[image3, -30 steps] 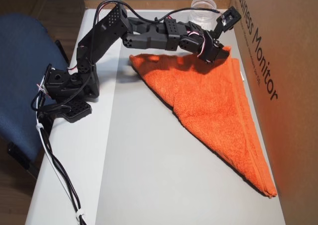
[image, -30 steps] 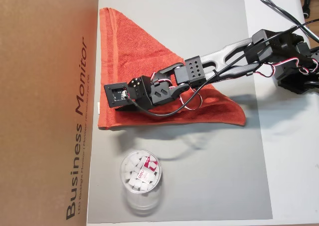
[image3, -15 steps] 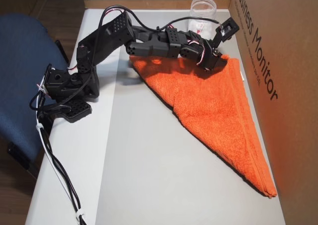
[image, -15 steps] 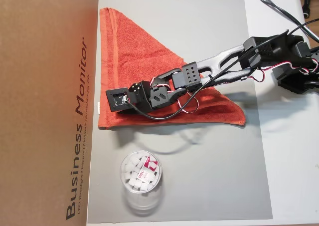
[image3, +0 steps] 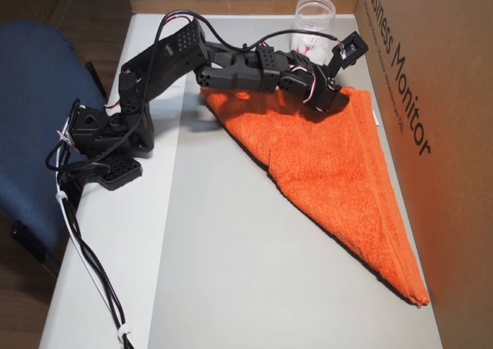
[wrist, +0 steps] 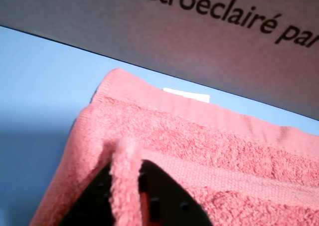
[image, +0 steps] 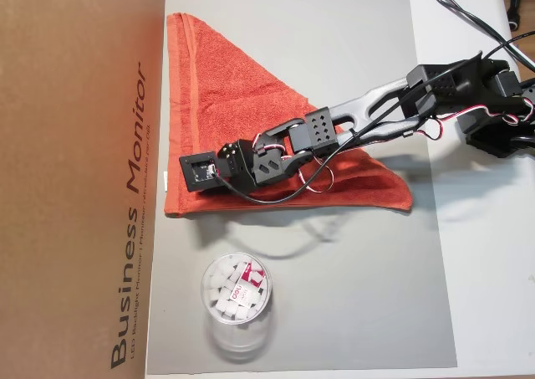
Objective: Fold the blanket.
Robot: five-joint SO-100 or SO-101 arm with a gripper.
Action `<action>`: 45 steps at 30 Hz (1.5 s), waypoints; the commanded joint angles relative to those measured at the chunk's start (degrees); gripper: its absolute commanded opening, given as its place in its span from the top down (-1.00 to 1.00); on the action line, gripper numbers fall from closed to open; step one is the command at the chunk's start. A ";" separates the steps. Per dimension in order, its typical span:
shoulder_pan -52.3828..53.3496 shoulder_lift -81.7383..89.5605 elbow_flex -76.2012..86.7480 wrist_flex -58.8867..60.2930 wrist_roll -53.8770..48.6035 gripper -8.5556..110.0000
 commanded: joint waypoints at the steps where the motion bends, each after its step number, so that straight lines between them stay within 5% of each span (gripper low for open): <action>1: -0.62 0.62 -2.55 -1.14 0.53 0.76; 6: -1.67 1.14 -2.11 -0.70 0.53 0.60; 23: -4.04 6.86 -1.76 -0.35 -0.79 0.60; 28: -3.69 10.02 -0.70 -0.26 -8.53 0.61; 45: -1.76 38.32 30.06 -0.26 -23.73 0.61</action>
